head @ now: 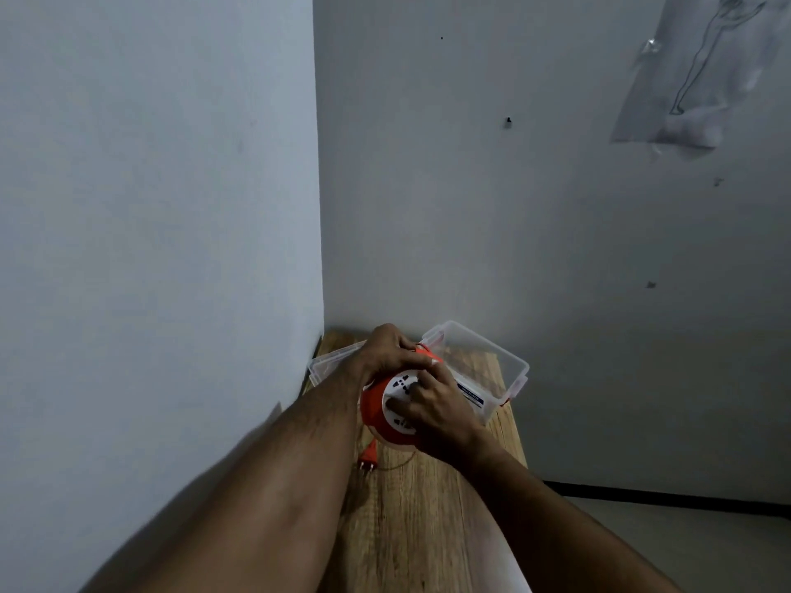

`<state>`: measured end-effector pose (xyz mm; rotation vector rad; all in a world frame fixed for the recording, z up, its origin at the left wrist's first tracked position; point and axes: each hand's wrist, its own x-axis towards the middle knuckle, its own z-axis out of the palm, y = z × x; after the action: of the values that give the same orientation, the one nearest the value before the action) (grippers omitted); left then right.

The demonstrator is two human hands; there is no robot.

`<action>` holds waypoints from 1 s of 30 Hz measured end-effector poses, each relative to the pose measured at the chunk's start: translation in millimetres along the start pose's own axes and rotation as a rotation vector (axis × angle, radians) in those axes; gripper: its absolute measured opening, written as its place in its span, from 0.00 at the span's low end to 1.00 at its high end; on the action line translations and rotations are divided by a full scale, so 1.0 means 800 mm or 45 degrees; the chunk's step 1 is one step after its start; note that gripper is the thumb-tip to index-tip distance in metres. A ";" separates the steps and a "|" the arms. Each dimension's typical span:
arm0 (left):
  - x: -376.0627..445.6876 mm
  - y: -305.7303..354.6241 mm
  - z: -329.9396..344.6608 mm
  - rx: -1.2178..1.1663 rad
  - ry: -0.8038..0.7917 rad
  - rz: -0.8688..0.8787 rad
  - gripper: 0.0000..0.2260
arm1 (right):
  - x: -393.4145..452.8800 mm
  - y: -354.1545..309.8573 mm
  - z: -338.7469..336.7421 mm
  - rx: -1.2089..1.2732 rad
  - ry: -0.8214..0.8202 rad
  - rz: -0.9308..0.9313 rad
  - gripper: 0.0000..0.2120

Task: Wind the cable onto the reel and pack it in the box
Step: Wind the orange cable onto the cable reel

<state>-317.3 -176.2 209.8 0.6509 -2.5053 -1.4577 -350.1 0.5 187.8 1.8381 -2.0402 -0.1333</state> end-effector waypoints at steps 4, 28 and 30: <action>-0.001 -0.001 -0.001 -0.033 0.005 -0.009 0.13 | 0.003 0.001 0.005 0.177 0.065 0.180 0.33; -0.001 -0.011 0.007 -0.049 -0.012 -0.038 0.24 | 0.056 -0.063 0.006 2.726 0.759 2.475 0.42; -0.001 -0.010 0.001 -0.049 0.012 -0.070 0.23 | 0.051 -0.065 0.005 2.487 0.703 2.354 0.37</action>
<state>-314.5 -178.6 202.3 0.7240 -2.4643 -1.5139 -305.4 -46.8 175.8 -0.7728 -2.1401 2.8348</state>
